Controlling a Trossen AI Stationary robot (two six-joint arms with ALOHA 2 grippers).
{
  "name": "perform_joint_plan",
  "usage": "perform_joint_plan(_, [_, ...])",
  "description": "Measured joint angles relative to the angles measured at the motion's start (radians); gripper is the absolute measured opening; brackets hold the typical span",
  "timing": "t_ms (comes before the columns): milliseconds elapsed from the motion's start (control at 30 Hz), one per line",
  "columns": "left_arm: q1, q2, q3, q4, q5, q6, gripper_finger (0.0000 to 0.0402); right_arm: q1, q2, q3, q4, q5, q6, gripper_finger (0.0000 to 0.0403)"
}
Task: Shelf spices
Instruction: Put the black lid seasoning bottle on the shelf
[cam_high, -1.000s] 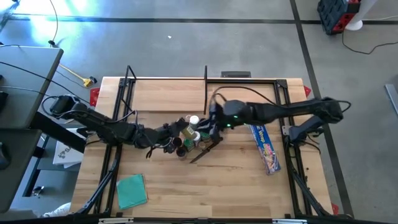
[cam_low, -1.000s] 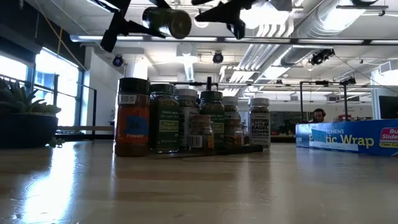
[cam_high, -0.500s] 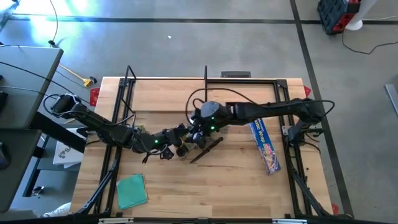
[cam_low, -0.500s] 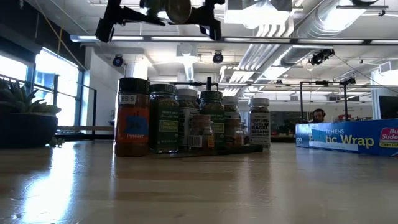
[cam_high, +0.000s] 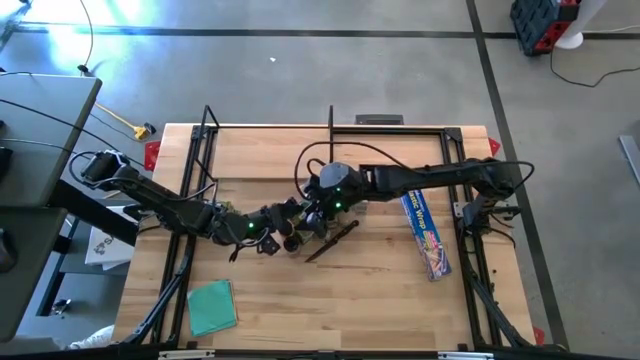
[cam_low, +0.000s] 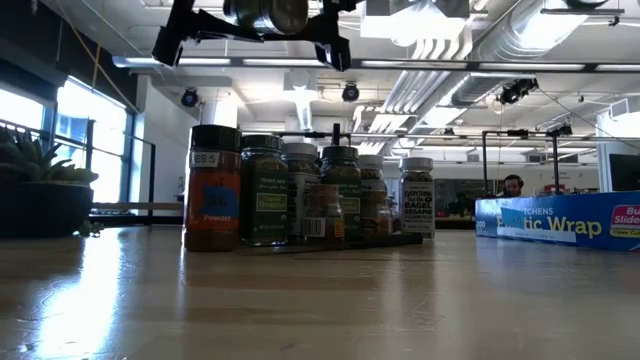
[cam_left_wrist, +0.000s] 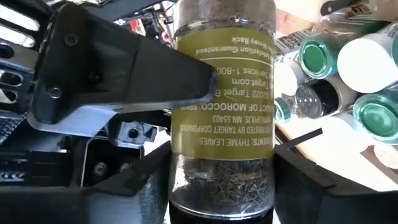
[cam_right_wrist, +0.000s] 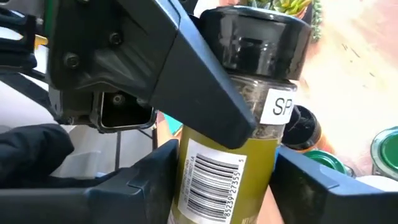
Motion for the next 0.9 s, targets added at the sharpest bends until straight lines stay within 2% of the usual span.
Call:
perform_joint_plan(100, [0.0, 0.0, 0.01, 0.006, 0.002, -0.022, 0.0247, 0.008, 0.001, 0.0, -0.003, 0.005, -0.007, 0.0192])
perform_joint_plan(267, [-0.01, -0.004, 0.033, -0.005, -0.01, -0.04, 0.0255, 0.022, 0.001, 0.0, 0.002, 0.004, -0.046, 0.0149])
perform_joint_plan(400, [-0.037, -0.021, 0.037, -0.008, -0.054, -0.137, 0.0257, 0.036, -0.01, 0.0, 0.002, 0.012, -0.101, 0.0129])
perform_joint_plan(467, [-0.047, -0.039, 0.038, -0.011, -0.08, -0.198, 0.0258, 0.046, -0.031, 0.0, 0.001, 0.049, -0.15, 0.0126])
perform_joint_plan(533, [-0.061, -0.061, 0.037, -0.016, -0.135, -0.265, 0.0258, 0.061, -0.058, 0.0, -0.014, 0.118, -0.227, 0.0125])
perform_joint_plan(633, [-0.063, -0.116, 0.033, -0.063, -0.271, -0.397, 0.0258, 0.094, -0.111, -0.004, -0.083, 0.242, -0.361, 0.0124])
perform_joint_plan(767, [-0.06, -0.229, 0.031, -0.141, -0.39, -0.598, 0.0258, 0.149, -0.15, -0.001, -0.171, 0.517, -0.483, 0.0124])
perform_joint_plan(833, [-0.06, -0.3, 0.031, -0.164, -0.394, -0.782, 0.0259, 0.18, -0.148, -0.002, -0.187, 0.668, -0.556, 0.0124])
perform_joint_plan(900, [-0.055, -0.369, 0.032, -0.205, -0.326, -1.023, 0.0259, 0.22, -0.141, -0.003, -0.182, 0.814, -0.66, 0.0124])
